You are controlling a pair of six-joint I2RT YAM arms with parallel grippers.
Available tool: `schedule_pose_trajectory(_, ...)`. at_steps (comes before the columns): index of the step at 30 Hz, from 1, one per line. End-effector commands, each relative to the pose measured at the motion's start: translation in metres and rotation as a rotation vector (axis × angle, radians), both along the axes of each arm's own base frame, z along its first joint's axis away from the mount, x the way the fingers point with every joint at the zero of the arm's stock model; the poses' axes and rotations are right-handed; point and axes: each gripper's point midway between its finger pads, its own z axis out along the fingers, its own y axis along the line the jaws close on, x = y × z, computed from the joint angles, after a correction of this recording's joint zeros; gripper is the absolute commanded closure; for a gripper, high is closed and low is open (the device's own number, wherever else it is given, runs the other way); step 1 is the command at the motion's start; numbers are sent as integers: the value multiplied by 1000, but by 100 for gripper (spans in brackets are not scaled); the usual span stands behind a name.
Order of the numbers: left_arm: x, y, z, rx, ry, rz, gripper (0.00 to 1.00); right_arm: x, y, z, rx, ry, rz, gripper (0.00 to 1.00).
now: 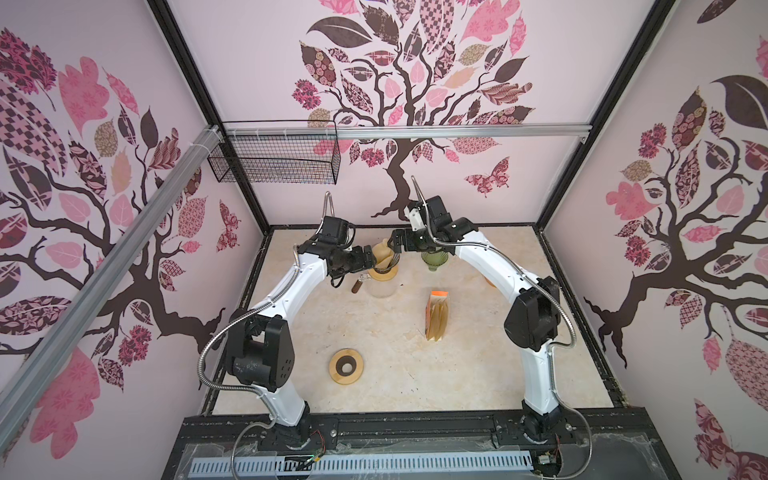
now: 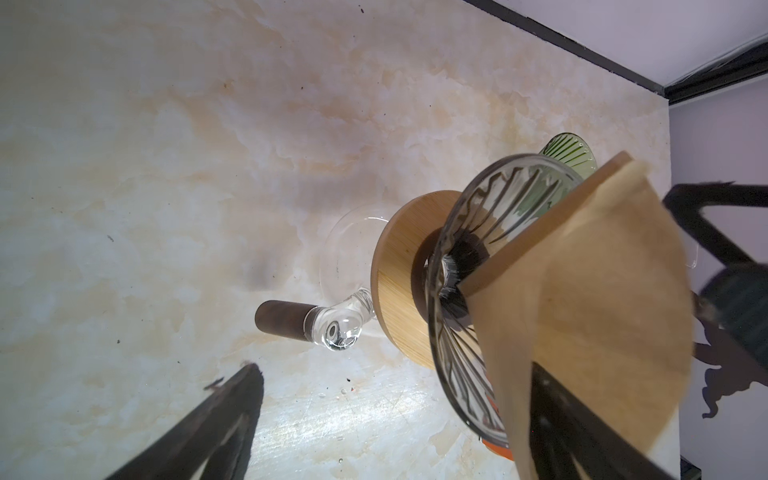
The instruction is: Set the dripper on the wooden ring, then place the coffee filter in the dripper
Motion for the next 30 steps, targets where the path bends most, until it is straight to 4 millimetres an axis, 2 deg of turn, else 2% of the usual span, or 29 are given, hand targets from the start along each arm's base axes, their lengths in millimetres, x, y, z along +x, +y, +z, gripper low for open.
schedule_pose_trajectory(1, -4, 1, -16, 24, 31, -17, 3, 5, -5, -15, -46, 25, -9, 0)
schedule_pose_trajectory(12, -3, 3, -23, 38, 45, -6, 4, 4, -4, -32, -58, 56, 0, 0)
schedule_pose_trajectory(26, 0, 3, -31, 47, 67, -5, 4, 12, -4, -57, -108, 98, -12, 0)
schedule_pose_trajectory(30, 1, 3, -34, 50, 76, -8, 4, 12, -4, -58, -107, 101, -16, 0)
